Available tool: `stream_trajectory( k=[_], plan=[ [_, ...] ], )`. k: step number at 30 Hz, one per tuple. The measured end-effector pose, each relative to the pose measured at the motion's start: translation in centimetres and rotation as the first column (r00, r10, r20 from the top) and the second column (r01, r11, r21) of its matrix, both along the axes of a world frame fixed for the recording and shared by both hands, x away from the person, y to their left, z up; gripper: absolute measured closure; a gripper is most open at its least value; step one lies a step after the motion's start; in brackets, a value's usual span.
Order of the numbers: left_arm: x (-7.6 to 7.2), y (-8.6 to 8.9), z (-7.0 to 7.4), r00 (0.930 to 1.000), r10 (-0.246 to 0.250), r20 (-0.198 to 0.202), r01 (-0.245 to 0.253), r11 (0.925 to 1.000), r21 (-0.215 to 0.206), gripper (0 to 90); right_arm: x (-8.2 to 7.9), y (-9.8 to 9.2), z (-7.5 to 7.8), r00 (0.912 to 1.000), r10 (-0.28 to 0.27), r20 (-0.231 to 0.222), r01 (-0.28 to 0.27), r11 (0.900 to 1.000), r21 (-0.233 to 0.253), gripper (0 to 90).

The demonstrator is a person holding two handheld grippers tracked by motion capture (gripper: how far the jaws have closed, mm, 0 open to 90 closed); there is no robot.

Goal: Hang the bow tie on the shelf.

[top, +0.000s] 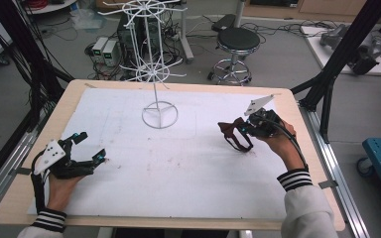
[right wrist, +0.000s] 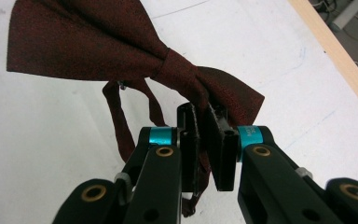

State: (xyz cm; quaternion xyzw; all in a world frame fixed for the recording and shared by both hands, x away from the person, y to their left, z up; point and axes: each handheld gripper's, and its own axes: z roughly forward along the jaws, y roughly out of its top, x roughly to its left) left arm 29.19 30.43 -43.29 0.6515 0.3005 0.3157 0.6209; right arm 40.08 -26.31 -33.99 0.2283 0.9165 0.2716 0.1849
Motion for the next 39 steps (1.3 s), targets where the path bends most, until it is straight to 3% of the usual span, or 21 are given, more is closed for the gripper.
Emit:
stream_trajectory(
  k=[6, 10, 19, 23, 24, 26, 27, 29, 30, 34, 35, 38, 39],
  plan=[
    [0.4, -0.5, 1.9, 0.9994, -0.033, -0.006, 0.033, 0.9994, 0.015, 8.9, -0.6, 0.5, 0.4, 1.0000, 0.003, 0.002, -0.003, 1.000, 0.018, 84.1],
    [0.8, -1.0, 2.9, 0.9967, -0.081, -0.012, 0.081, 0.9966, 0.015, 8.5, -1.4, 1.4, 1.0, 0.9994, 0.028, 0.021, -0.029, 0.999, 0.043, 84.0],
    [1.2, -3.0, 4.6, 0.9839, -0.175, -0.037, 0.177, 0.9828, 0.053, 8.5, -2.5, 3.4, 1.6, 0.9981, 0.052, 0.034, -0.055, 0.994, 0.092, 83.9],
    [1.4, -4.2, 5.2, 0.9735, -0.224, -0.043, 0.227, 0.9722, 0.058, 8.5, -3.2, 4.8, 1.8, 0.9973, 0.064, 0.035, -0.068, 0.993, 0.101, 83.7],
    [1.6, -4.8, 5.6, 0.9677, -0.247, -0.049, 0.250, 0.9663, 0.061, 8.5, -3.3, 5.0, 1.9, 0.9969, 0.070, 0.036, -0.073, 0.992, 0.101, 83.6],
    [1.6, -5.1, 5.7, 0.9655, -0.256, -0.048, 0.259, 0.9642, 0.059, 8.5, -3.5, 5.5, 2.0, 0.9970, 0.069, 0.036, -0.073, 0.992, 0.104, 83.6],
    [1.7, -5.6, 6.1, 0.9605, -0.274, -0.051, 0.277, 0.9588, 0.065, 8.5, -3.5, 5.7, 2.0, 0.9968, 0.070, 0.037, -0.074, 0.991, 0.108, 83.6],
    [1.8, -5.8, 6.3, 0.9590, -0.279, -0.048, 0.282, 0.9568, 0.070, 8.5, -3.6, 6.2, 2.1, 0.9965, 0.069, 0.047, -0.074, 0.991, 0.113, 83.3],
    [1.8, -6.3, 6.6, 0.9552, -0.291, -0.051, 0.295, 0.9516, 0.086, 8.5, -3.6, 6.3, 2.1, 0.9963, 0.074, 0.043, -0.079, 0.989, 0.123, 83.3],
    [2.0, -7.0, 7.0, 0.9484, -0.311, -0.060, 0.316, 0.9434, 0.100, 8.5, -3.8, 7.4, 2.2, 0.9950, 0.092, 0.041, -0.096, 0.987, 0.127, 83.3],
    [2.1, -7.5, 7.3, 0.9427, -0.327, -0.068, 0.332, 0.9377, 0.101, 8.5, -3.8, 7.7, 2.2, 0.9948, 0.094, 0.039, -0.099, 0.987, 0.131, 83.3],
    [2.2, -8.0, 7.6, 0.9365, -0.343, -0.072, 0.349, 0.9319, 0.098, 8.5, -3.9, 8.4, 2.1, 0.9933, 0.108, 0.041, -0.112, 0.985, 0.131, 83.3],
    [2.3, -8.5, 8.0, 0.9289, -0.362, -0.079, 0.369, 0.9243, 0.099, 8.5, -4.0, 8.7, 2.1, 0.9935, 0.107, 0.038, -0.111, 0.985, 0.131, 83.4]
  ],
)
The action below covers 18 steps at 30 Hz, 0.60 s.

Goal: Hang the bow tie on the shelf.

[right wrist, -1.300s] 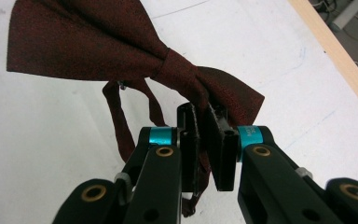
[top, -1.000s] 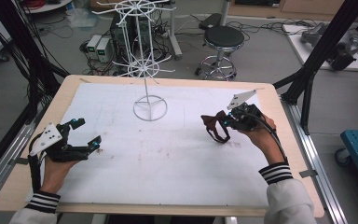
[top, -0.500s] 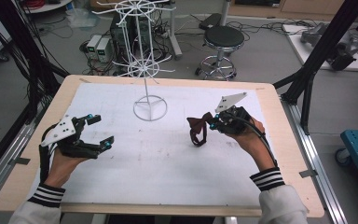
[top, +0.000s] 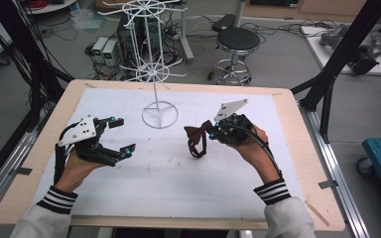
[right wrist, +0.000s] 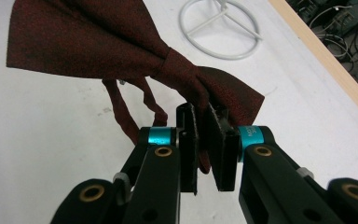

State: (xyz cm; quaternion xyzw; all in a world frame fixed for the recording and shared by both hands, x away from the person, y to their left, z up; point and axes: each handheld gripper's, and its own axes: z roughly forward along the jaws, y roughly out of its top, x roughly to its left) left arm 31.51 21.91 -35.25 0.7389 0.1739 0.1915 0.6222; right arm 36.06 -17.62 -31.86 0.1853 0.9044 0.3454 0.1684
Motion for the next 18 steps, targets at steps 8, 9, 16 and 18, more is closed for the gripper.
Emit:
stream_trajectory(
  k=[8, 9, 16, 18],
  plan=[
    [0.1, -2.4, 1.0, 0.9959, -0.087, -0.024, 0.088, 0.9958, 0.027, 8.5, -0.1, 1.7, -0.1, 0.9995, 0.033, -0.004, -0.033, 0.999, 0.001, 83.3],
    [0.0, -3.1, 1.3, 0.9939, -0.107, -0.026, 0.108, 0.9933, 0.041, 8.5, -0.1, 1.8, -0.1, 0.9993, 0.036, -0.005, -0.036, 0.999, 0.002, 83.3],
    [0.1, -5.7, 2.0, 0.9862, -0.160, -0.041, 0.163, 0.9846, 0.064, 8.5, -0.2, 3.1, -0.3, 0.9979, 0.065, -0.003, -0.065, 0.998, -0.002, 83.4],
    [0.1, -6.1, 2.1, 0.9857, -0.163, -0.043, 0.166, 0.9841, 0.064, 8.5, -0.2, 3.3, -0.3, 0.9976, 0.069, -0.007, -0.069, 0.998, 0.000, 83.4]
  ],
)
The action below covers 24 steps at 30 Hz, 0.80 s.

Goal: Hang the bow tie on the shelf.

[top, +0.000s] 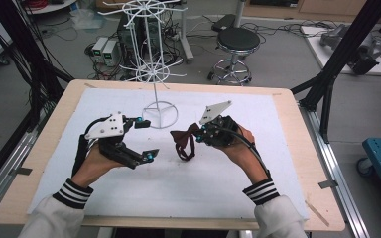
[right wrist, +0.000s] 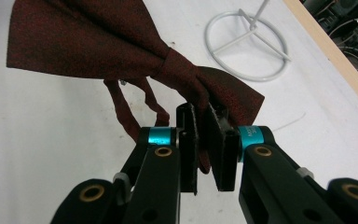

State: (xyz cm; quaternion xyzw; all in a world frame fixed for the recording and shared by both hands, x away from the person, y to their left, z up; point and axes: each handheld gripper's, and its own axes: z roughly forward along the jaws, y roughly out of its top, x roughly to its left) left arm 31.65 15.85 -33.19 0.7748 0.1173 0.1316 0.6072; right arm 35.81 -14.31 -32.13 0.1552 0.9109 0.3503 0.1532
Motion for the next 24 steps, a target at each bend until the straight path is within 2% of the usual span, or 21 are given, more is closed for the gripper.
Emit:
stream_trajectory(
  k=[1, 6, 7, 14, 21, 22, 23, 24],
  plan=[
    [0.1, -0.7, 0.0, 0.9999, -0.008, -0.009, 0.008, 0.9999, 0.012, 8.5, 0.0, 0.3, 0.1, 1.0000, 0.007, 0.002, -0.007, 1.000, 0.004, 83.4],
    [0.3, -1.7, -0.1, 0.9997, -0.019, -0.017, 0.019, 0.9992, 0.034, 8.5, 0.0, 1.1, 0.3, 0.9998, 0.016, 0.009, -0.016, 1.000, 0.009, 83.4],
    [0.4, -2.0, -0.2, 0.9995, -0.016, -0.029, 0.017, 0.9989, 0.044, 8.5, -0.1, 1.3, 0.3, 0.9998, 0.018, 0.006, -0.018, 1.000, 0.010, 83.4],
    [0.6, -3.2, -0.4, 0.9988, -0.007, -0.048, 0.010, 0.9981, 0.061, 8.5, -0.1, 2.0, 0.3, 0.9996, 0.026, 0.009, -0.026, 1.000, 0.011, 83.4],
    [0.9, -4.0, -0.4, 0.9983, 0.011, -0.058, -0.006, 0.9969, 0.079, 9.2, -0.1, 2.4, 0.3, 0.9994, 0.032, 0.012, -0.032, 0.999, 0.016, 83.4],
    [0.9, -4.1, -0.4, 0.9981, 0.011, -0.060, -0.006, 0.9966, 0.082, 10.0, -0.1, 2.4, 0.3, 0.9992, 0.034, 0.019, -0.034, 0.999, 0.015, 83.4],
    [0.9, -4.1, -0.4, 0.9978, 0.014, -0.065, -0.008, 0.9963, 0.086, 14.8, -0.1, 2.5, 0.3, 0.9991, 0.036, 0.022, -0.037, 0.999, 0.007, 83.4],
    [1.0, -4.1, -0.4, 0.9979, 0.014, -0.063, -0.008, 0.9960, 0.090, 14.8, -0.1, 2.5, 0.3, 0.9991, 0.036, 0.022, -0.037, 0.999, 0.007, 83.4]
  ],
)
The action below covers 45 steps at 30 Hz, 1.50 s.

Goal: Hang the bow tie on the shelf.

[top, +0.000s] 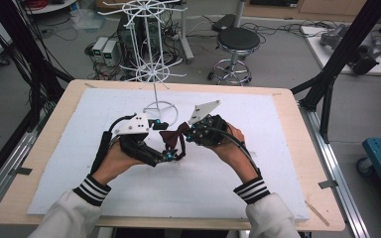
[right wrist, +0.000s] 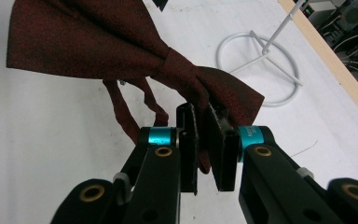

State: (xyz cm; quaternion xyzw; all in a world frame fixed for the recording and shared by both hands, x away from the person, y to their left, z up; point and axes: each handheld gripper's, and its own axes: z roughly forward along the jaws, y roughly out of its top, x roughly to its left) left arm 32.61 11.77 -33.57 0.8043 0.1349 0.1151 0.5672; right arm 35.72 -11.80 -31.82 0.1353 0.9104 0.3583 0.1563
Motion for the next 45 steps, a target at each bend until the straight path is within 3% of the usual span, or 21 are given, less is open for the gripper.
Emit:
stream_trajectory(
  k=[3, 8, 13, 16, 21, 31, 33, 35, 36, 37, 38, 41, 43, 45],
  plan=[
    [0.1, 0.1, 0.0, 1.0000, -0.004, -0.005, 0.004, 0.9999, 0.011, 23.1, 0.0, 0.1, 0.0, 1.0000, 0.001, 0.003, -0.001, 1.000, 0.006, 83.4],
    [0.2, 0.2, 0.0, 0.9998, -0.001, -0.022, 0.001, 1.0000, 0.005, 28.5, -0.1, 0.3, 0.0, 0.9999, 0.011, 0.009, -0.011, 1.000, 0.005, 83.4],
    [0.1, 0.4, 0.1, 0.9998, 0.005, -0.017, -0.004, 0.9998, 0.018, 44.2, -0.1, 0.3, 0.1, 0.9999, 0.008, 0.014, -0.009, 1.000, 0.007, 83.3],
    [0.2, 0.6, 0.2, 0.9997, 0.020, -0.016, -0.020, 0.9998, 0.003, 55.1, -0.1, 0.2, 0.1, 0.9998, 0.013, 0.012, -0.014, 1.000, 0.016, 83.3],
    [0.1, 0.9, 0.4, 0.9979, 0.061, 0.023, -0.061, 0.9980, 0.016, 74.8, -0.3, 0.1, 0.3, 0.9998, 0.020, 0.006, -0.020, 1.000, 0.024, 83.3],
    [-0.1, 0.9, 0.5, 0.9972, 0.065, 0.037, -0.066, 0.9978, 0.008, 78.0, -0.4, -0.2, 0.3, 0.9992, 0.040, 0.006, -0.040, 0.998, 0.043, 80.9],
    [0.0, 1.1, 0.6, 0.9970, 0.070, 0.034, -0.070, 0.9975, 0.012, 78.1, -0.4, -0.4, 0.3, 0.9987, 0.044, 0.023, -0.046, 0.997, 0.057, 67.8],
    [0.0, 1.2, 0.6, 0.9969, 0.073, 0.029, -0.073, 0.9973, 0.002, 78.2, -0.5, -0.4, 0.2, 0.9988, 0.024, 0.043, -0.027, 0.996, 0.082, 36.8],
    [0.0, 1.3, 0.7, 0.9969, 0.075, 0.024, -0.075, 0.9972, -0.006, 78.2, -0.5, -0.4, 0.2, 0.9988, 0.024, 0.043, -0.027, 0.996, 0.082, 36.8],
    [0.1, 1.4, 0.7, 0.9966, 0.077, 0.027, -0.077, 0.9969, -0.012, 78.2, -0.7, -0.5, 0.1, 0.9972, 0.013, 0.074, -0.020, 0.996, 0.091, 10.2],
    [0.1, 1.4, 0.7, 0.9966, 0.077, 0.027, -0.077, 0.9969, -0.012, 78.2, -0.8, -0.6, 0.0, 0.9965, 0.000, 0.083, -0.010, 0.993, 0.115, 1.6],
    [0.2, 1.7, 0.8, 0.9967, 0.079, 0.019, -0.078, 0.9965, -0.030, 78.2, -1.2, -1.4, -0.2, 0.9974, -0.030, 0.066, 0.013, 0.970, 0.245, 0.7],
    [0.3, 2.0, 0.9, 0.9963, 0.084, 0.017, -0.083, 0.9959, -0.035, 78.2, -1.6, -1.9, -0.3, 0.9976, -0.033, 0.061, 0.014, 0.959, 0.282, 0.6],
    [0.4, 2.2, 1.0, 0.9964, 0.084, 0.014, -0.083, 0.9960, -0.034, 78.1, -1.8, -2.3, -0.3, 0.9972, -0.040, 0.063, 0.020, 0.957, 0.289, 0.6]
  ],
)
